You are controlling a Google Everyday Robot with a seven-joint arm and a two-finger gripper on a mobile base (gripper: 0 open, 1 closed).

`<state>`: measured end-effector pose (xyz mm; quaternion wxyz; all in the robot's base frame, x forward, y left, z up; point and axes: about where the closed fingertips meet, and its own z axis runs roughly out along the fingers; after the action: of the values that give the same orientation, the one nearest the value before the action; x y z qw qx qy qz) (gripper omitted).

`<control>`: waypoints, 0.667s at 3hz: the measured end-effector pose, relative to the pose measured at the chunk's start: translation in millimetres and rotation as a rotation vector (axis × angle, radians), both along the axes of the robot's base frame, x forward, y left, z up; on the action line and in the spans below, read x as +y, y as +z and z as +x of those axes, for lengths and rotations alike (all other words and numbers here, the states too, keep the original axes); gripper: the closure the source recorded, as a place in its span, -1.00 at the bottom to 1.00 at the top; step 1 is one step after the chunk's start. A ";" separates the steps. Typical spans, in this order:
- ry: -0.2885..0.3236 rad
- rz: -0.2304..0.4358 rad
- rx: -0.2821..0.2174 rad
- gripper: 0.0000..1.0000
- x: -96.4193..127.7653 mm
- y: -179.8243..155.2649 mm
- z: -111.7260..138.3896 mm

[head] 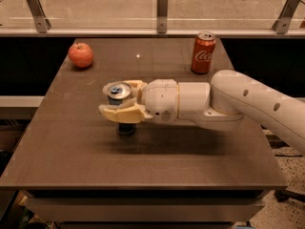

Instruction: Move redbull can near apple

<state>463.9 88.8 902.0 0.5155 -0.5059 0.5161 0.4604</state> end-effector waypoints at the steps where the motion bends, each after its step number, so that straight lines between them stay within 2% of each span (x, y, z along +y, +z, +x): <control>1: 0.004 -0.001 -0.002 1.00 1.8 0.9 -1.1; 2: -0.013 0.007 -0.002 1.00 3.8 9.3 7.9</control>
Offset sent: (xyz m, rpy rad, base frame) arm 0.0242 0.0018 0.0196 0.0191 0.0014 -0.0470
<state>471.8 92.6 911.2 0.5207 -0.5014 0.5172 0.4582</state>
